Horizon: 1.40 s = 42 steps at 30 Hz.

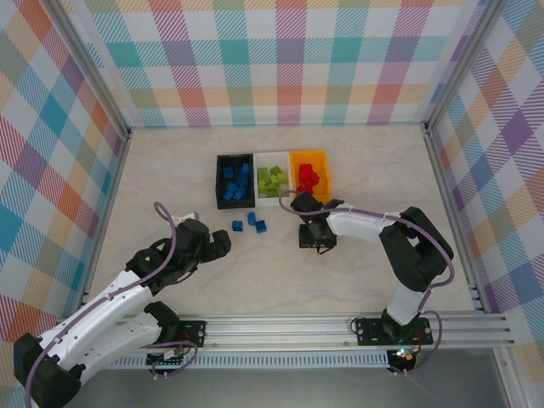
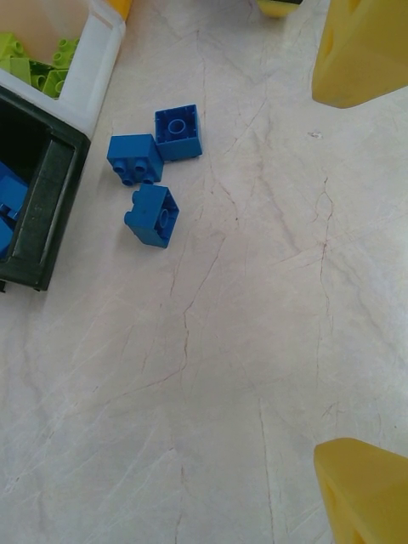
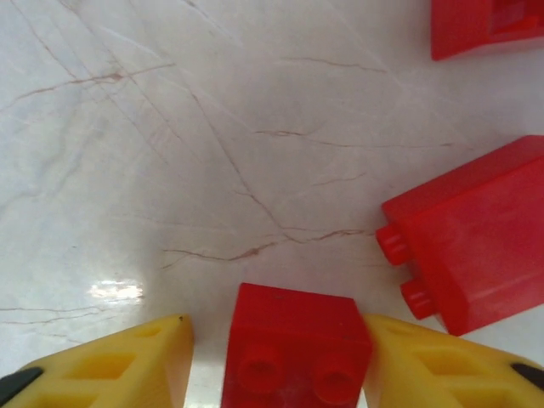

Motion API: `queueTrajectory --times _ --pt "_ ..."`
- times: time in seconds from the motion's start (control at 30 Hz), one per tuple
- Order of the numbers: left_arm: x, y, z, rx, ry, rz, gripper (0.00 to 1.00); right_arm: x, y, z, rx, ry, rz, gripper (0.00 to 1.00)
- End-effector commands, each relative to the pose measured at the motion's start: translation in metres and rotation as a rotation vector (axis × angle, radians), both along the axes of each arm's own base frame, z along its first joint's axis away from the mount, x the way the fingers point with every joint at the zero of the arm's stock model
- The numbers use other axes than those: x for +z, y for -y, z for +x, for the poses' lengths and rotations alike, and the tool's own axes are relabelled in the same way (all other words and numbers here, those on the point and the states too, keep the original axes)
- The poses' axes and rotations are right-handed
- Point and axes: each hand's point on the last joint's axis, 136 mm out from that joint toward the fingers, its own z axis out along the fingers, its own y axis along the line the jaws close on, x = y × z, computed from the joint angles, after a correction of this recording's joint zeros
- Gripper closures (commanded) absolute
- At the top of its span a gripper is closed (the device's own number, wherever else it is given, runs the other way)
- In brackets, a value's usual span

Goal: Sort the legos into containers by color

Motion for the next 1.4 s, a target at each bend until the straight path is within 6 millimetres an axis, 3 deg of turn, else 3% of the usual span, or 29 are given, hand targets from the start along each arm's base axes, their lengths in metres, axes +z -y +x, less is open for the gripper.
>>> queueTrajectory --times 0.0,0.23,0.33,0.47,0.57,0.8,0.9,1.07,1.13,1.2,1.37 --pt "-0.005 -0.006 -0.002 -0.001 -0.012 0.037 0.0 -0.002 0.002 0.003 0.016 0.013 -0.035 0.54" --pt "-0.005 -0.003 -0.001 -0.007 -0.019 0.036 0.0 0.017 -0.004 0.011 0.044 0.075 0.002 0.68" --pt "-0.004 -0.002 0.0 -0.011 -0.021 0.04 0.0 0.047 -0.009 0.021 0.064 0.155 0.04 0.69" --pt "-0.003 -0.001 0.002 -0.012 -0.022 0.041 0.0 0.103 -0.02 0.057 0.084 0.288 0.094 0.69" --pt "-0.003 0.001 0.002 -0.013 -0.026 0.036 0.0 0.125 -0.027 0.094 0.068 0.346 0.115 0.69" --pt "-0.008 0.003 0.001 -0.019 -0.047 0.036 0.0 0.134 -0.033 0.176 0.002 0.4 0.105 0.69" --pt "-0.01 0.004 0.002 -0.019 -0.052 0.037 0.0 0.133 -0.033 0.201 -0.01 0.406 0.093 0.68" --pt "-0.016 0.009 0.005 -0.025 -0.062 0.031 0.0 0.118 -0.03 0.219 -0.035 0.364 0.067 0.61" --pt "-0.019 0.013 0.008 -0.03 -0.068 0.022 0.0 0.114 -0.03 0.222 -0.038 0.358 0.067 0.46" --pt "-0.022 0.018 0.012 -0.039 -0.078 0.019 0.0 0.122 -0.031 0.224 -0.03 0.379 0.074 0.37" --pt "-0.033 0.03 0.027 -0.059 -0.119 0.032 0.01 0.155 -0.031 0.212 -0.011 0.439 0.132 0.36"
